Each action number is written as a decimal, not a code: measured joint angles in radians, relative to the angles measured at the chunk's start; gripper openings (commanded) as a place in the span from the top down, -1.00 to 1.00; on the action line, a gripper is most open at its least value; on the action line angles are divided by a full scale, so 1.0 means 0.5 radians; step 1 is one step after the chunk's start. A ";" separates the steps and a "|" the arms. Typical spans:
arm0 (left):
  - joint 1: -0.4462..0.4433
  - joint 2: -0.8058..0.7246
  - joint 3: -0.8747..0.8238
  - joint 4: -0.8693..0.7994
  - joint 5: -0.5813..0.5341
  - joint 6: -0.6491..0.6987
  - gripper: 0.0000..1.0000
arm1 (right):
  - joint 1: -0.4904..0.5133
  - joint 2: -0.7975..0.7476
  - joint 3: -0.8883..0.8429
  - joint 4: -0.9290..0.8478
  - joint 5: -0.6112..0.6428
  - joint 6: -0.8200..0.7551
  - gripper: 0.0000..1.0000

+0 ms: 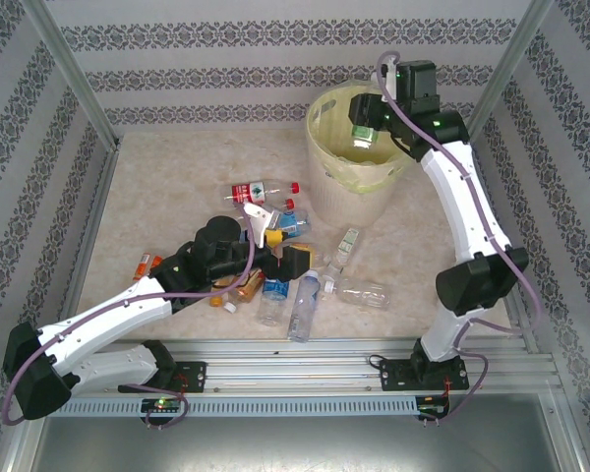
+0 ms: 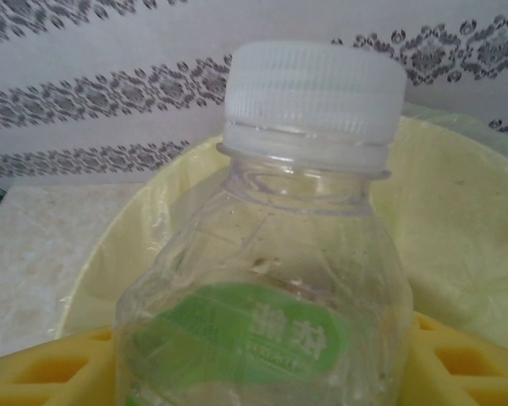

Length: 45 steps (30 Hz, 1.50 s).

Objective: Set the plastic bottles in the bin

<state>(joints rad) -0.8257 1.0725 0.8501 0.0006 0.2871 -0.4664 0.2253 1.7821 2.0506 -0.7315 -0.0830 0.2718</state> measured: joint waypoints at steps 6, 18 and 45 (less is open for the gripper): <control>0.000 0.000 -0.004 -0.002 -0.017 -0.006 -1.00 | 0.000 0.186 0.101 -0.166 0.009 -0.020 -0.07; 0.000 0.000 -0.007 -0.002 -0.023 -0.015 -1.00 | 0.004 0.380 0.132 -0.435 0.030 -0.022 -0.28; 0.000 -0.005 -0.007 -0.090 -0.051 -0.020 -1.00 | 0.004 0.087 0.268 -0.521 0.036 -0.036 -0.77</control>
<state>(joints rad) -0.8257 1.0702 0.8467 -0.0444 0.2615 -0.4763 0.2272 1.8256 2.1845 -0.9920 -0.0650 0.2539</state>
